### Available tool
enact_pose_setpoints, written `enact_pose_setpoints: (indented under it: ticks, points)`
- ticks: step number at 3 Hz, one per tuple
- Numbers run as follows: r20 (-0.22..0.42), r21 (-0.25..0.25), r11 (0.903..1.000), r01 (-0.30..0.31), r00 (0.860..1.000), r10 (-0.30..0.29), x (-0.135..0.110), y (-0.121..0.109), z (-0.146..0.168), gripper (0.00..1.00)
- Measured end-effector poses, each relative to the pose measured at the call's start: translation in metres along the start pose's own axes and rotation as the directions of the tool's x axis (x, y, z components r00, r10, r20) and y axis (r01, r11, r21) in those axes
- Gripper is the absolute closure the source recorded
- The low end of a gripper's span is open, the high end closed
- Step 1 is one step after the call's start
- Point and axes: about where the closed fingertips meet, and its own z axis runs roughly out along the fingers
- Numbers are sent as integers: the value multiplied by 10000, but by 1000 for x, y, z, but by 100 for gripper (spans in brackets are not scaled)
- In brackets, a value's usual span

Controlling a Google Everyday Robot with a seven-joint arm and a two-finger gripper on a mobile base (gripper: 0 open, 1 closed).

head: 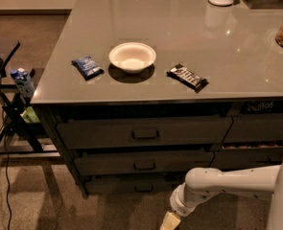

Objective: Open bottom drawer

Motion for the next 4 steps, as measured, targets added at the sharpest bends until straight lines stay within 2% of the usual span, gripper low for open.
enact_pose_setpoints:
  ticks: [1,2,4]
  points:
    - [866,579,9983,-76,9962,26,-4,-45,36,0]
    - [866,579,9983,-76,9962,26,-4,-45,36,0]
    - [1082,239,9963,823,9905,-844,-35,-52,86,0]
